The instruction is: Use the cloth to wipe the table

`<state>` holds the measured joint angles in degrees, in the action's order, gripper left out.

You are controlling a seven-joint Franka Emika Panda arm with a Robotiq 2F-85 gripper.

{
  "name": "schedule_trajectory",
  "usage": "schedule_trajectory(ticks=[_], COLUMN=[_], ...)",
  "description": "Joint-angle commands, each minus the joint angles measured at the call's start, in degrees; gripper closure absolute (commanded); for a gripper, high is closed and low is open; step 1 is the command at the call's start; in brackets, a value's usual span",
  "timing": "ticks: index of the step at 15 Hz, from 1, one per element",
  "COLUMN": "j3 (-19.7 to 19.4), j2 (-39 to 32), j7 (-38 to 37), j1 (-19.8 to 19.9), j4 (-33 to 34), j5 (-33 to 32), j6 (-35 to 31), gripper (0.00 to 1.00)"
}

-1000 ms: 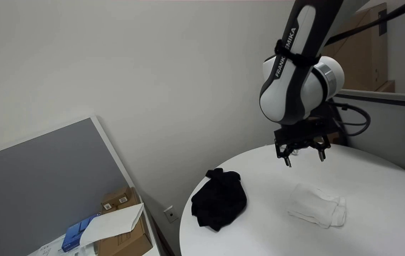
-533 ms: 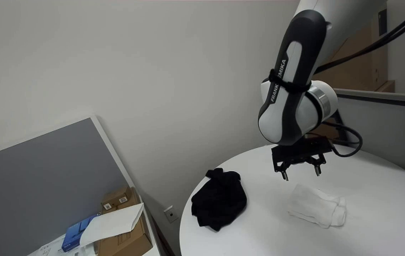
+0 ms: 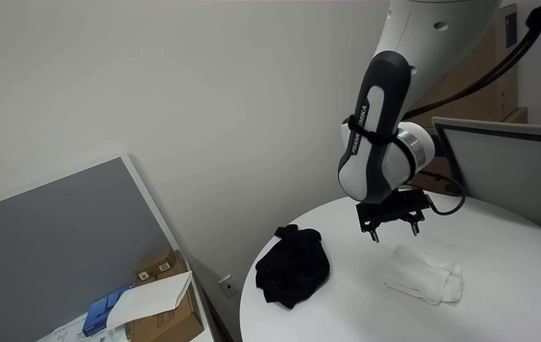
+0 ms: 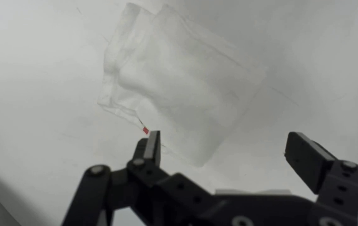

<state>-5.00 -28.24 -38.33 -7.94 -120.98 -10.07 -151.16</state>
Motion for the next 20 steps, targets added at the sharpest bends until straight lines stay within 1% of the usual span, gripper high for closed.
schedule_trajectory(ticks=[1,3,7,14,20], j3=[-0.15,0.18,-0.58,-1.01,-1.53], j2=[-4.18,-5.73,-8.59,-14.35,-17.67], j7=[1.88,2.71,3.75,4.48,4.06], j1=[-0.29,0.51,0.90,1.49,1.40], j4=[4.15,5.35,7.10,9.38,10.25], j5=[3.34,5.62,8.22,10.60,12.34], j6=[-0.80,-1.20,-1.86,-2.39,-2.55], gripper=[0.00,0.00,0.00,0.00,0.00])
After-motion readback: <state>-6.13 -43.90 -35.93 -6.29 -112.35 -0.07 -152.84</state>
